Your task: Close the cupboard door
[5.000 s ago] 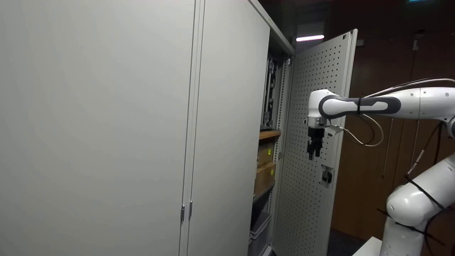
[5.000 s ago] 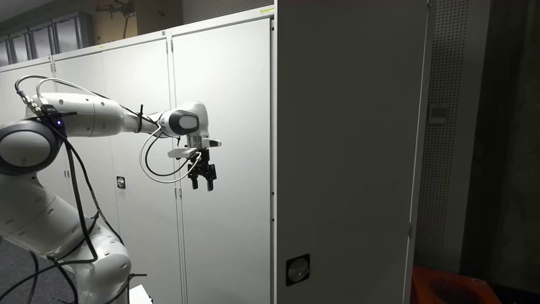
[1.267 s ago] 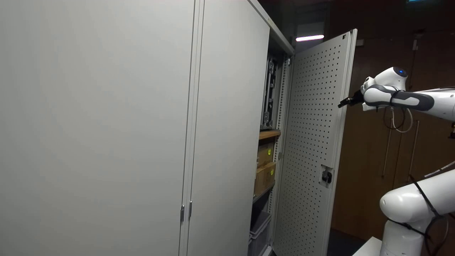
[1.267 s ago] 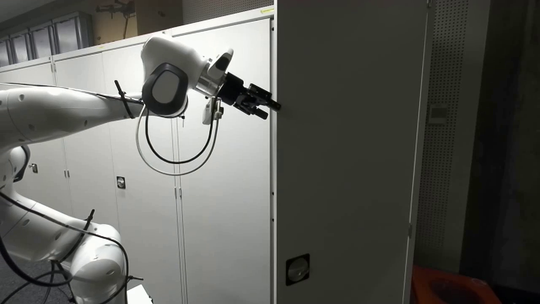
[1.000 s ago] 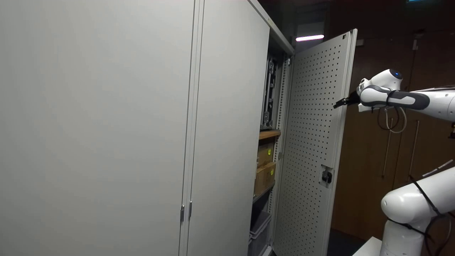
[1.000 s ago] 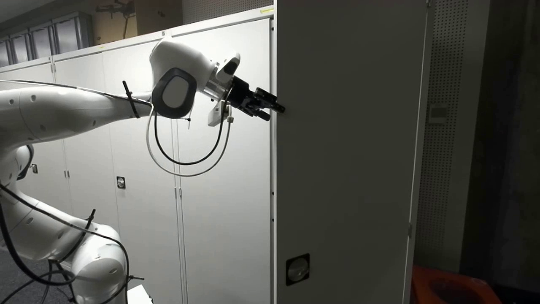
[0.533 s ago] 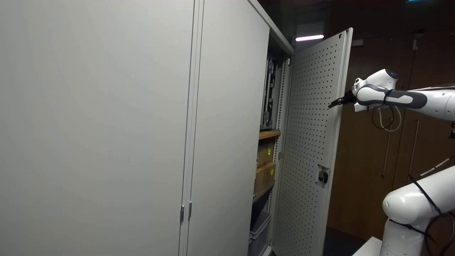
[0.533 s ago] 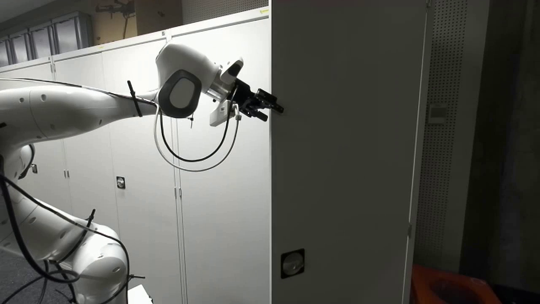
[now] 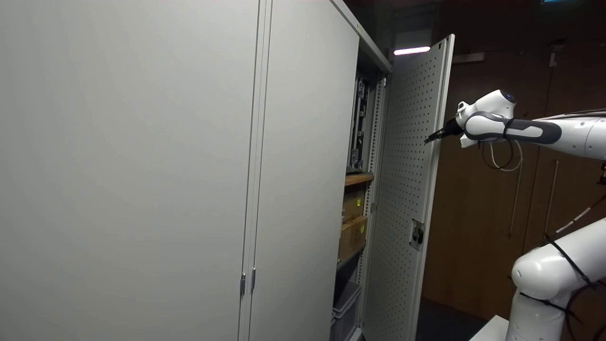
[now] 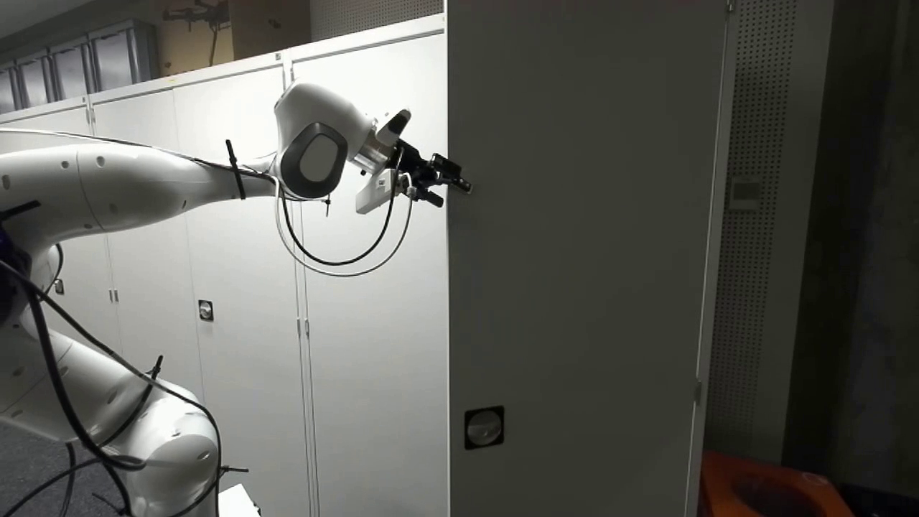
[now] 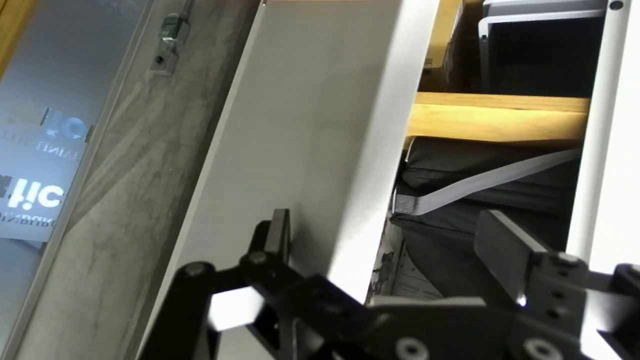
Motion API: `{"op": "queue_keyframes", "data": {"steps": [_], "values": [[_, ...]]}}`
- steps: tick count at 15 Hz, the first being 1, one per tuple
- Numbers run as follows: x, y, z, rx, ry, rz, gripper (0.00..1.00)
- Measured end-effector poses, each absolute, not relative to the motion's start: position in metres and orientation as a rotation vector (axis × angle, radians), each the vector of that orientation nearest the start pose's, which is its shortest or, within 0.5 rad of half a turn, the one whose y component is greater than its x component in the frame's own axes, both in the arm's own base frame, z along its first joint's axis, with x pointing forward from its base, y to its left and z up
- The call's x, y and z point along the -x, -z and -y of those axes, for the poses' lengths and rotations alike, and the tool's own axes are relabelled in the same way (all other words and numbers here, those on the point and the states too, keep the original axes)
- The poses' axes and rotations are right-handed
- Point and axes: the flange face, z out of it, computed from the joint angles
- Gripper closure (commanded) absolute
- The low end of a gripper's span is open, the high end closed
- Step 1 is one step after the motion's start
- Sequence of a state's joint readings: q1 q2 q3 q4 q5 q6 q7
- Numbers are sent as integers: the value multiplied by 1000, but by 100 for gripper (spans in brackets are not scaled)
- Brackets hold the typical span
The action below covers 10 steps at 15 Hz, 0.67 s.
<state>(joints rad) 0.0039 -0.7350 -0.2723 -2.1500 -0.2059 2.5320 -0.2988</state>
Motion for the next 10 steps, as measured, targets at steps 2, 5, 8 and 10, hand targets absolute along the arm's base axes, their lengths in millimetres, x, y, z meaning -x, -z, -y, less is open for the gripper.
{"op": "queue_keyframes", "data": {"steps": [2, 5, 8, 10], "values": [[-344, -782, 139, 2954, 1730, 166, 0], [-353, -783, 127, 2948, 1722, 210, 0], [-361, -783, 120, 2940, 1715, 237, 0], [-364, -784, 116, 2930, 1710, 253, 0]]}}
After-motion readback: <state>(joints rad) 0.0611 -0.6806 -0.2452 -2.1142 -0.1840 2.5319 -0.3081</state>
